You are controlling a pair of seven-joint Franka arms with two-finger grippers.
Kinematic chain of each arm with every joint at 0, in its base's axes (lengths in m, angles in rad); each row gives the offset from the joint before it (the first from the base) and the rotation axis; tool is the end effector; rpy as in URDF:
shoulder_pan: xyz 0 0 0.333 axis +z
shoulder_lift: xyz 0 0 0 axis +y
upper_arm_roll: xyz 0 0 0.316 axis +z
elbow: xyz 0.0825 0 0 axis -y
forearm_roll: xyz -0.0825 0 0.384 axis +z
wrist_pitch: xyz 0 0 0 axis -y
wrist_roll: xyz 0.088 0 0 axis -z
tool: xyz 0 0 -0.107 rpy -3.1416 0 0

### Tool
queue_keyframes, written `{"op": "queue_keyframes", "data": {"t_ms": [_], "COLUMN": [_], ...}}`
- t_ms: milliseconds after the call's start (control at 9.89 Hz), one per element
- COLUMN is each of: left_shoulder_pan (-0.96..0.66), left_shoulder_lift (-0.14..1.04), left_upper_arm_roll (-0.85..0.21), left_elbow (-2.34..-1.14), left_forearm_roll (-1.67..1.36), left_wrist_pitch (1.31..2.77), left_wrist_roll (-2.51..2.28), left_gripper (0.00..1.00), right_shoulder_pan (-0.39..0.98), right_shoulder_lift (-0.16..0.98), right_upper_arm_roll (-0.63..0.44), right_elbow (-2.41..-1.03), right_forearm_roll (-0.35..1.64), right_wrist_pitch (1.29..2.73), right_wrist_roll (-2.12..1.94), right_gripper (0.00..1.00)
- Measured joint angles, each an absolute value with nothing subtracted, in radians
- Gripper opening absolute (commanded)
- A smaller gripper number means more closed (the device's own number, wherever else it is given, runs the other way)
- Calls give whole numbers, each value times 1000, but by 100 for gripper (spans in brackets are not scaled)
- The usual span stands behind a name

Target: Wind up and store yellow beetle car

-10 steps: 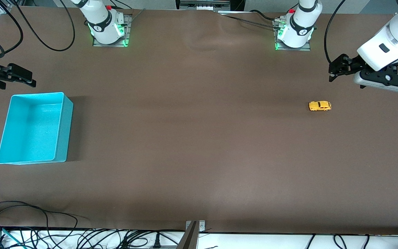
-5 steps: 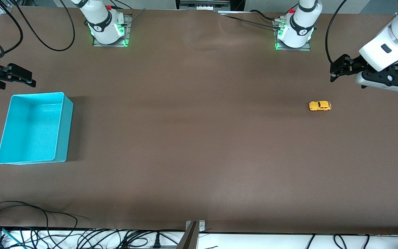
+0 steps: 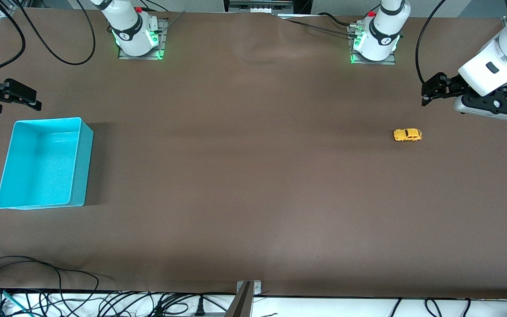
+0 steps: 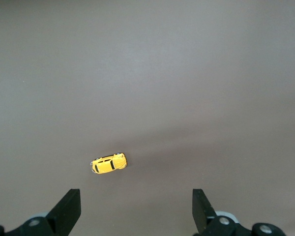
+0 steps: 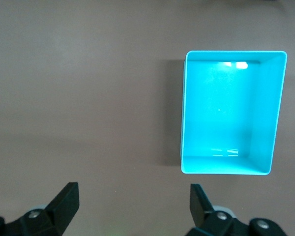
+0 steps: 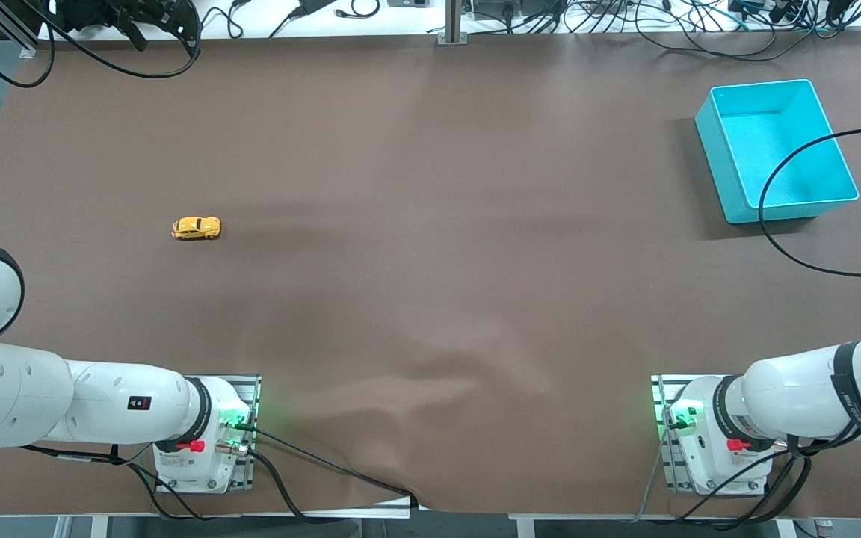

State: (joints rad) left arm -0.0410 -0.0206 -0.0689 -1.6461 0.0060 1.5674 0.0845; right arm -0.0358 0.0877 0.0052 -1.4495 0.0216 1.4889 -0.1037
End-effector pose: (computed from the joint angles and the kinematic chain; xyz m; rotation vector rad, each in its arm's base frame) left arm 0.5423 -0.0596 0.6001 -3.1173 0.3041 0.0909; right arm 0.5734 -0.0152 0.6248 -3.1134 -0.1158 0.0728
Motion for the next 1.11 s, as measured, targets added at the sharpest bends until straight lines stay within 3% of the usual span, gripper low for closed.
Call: {"op": "queue_keyframes", "data": {"t_ms": [1112], "left_shoulder_pan": [-30], "left_shoulder_lift": [-14], "left_upper_arm_roll": [-55], "left_elbow": [-1635], "left_forearm_roll": [6], "left_wrist_pitch": [1568], "left_wrist_roll": [84], "left_gripper": [100], "right_shoulder_pan": [-37], "right_shoulder_lift": [149], "right_upper_arm_roll": [3], "right_elbow": [-1446], "right_forearm_roll": [22], "right_wrist_pitch": [1493], "right_wrist_roll": [-104], "right_gripper": [100]}}
